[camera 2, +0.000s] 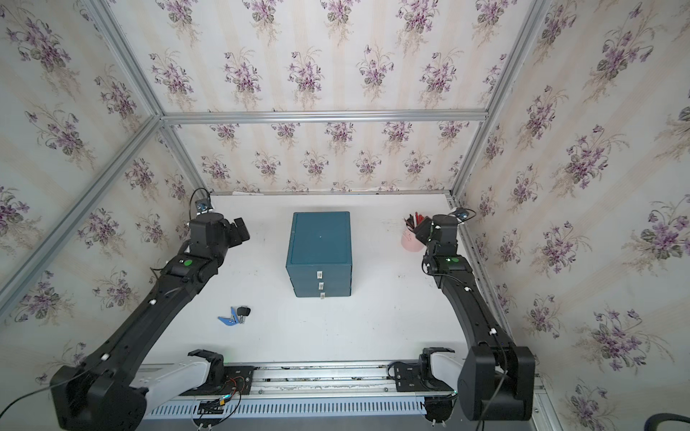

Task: Take the seed bags out of the drawer
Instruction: Adjust the storage box at the center of the board.

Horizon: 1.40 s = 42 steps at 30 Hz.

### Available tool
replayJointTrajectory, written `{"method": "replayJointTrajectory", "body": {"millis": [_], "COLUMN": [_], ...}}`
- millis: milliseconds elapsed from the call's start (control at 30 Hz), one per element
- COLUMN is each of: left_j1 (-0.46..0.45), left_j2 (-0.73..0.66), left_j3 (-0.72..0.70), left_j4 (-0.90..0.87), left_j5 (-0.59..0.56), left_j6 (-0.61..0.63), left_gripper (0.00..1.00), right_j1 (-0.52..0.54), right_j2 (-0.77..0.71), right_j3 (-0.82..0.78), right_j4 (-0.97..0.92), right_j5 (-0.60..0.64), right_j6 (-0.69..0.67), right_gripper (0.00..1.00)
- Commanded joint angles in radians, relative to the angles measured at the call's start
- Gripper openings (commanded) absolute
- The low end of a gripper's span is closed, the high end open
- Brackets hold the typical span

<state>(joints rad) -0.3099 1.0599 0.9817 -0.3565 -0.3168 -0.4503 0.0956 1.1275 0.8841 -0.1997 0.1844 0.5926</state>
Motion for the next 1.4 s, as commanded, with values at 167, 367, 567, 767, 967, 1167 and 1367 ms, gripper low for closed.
{"method": "replayJointTrajectory", "body": {"millis": [167,367,567,767,967,1167,1367], "left_j1": [-0.323,-0.343,-0.343,-0.342,-0.342,-0.332,-0.328], "left_j2": [-0.088,-0.021,0.079,0.134,0.143,0.162,0.166], "left_j3": [0.005,0.092,0.235,0.227,0.187,0.183,0.174], "left_j4": [-0.284,-0.313,-0.371,-0.416,-0.386,-0.367,-0.360], "left_j5": [0.287,0.376,0.430,0.440,0.441,0.415,0.401], "left_j6": [-0.151,-0.159,-0.167,-0.184,-0.204,-0.200,-0.189], "left_gripper": [0.99,1.00,0.96,0.84,0.78,0.77,0.76], "right_j1": [0.635,1.024,1.068,1.073,1.073,1.072,1.071], "right_j2": [-0.179,-0.042,0.056,0.148,0.190,0.275,0.317], "right_j3": [0.315,0.366,0.313,0.280,0.275,0.324,0.384], "right_j4": [-0.786,-0.773,-0.552,-0.432,-0.366,-0.375,-0.420], "right_j5": [0.225,0.126,0.060,0.066,0.130,0.201,0.262], "right_j6": [0.190,0.326,0.332,0.300,0.283,0.282,0.284], "right_gripper": [0.67,0.58,0.52,0.51,0.50,0.43,0.39]}}
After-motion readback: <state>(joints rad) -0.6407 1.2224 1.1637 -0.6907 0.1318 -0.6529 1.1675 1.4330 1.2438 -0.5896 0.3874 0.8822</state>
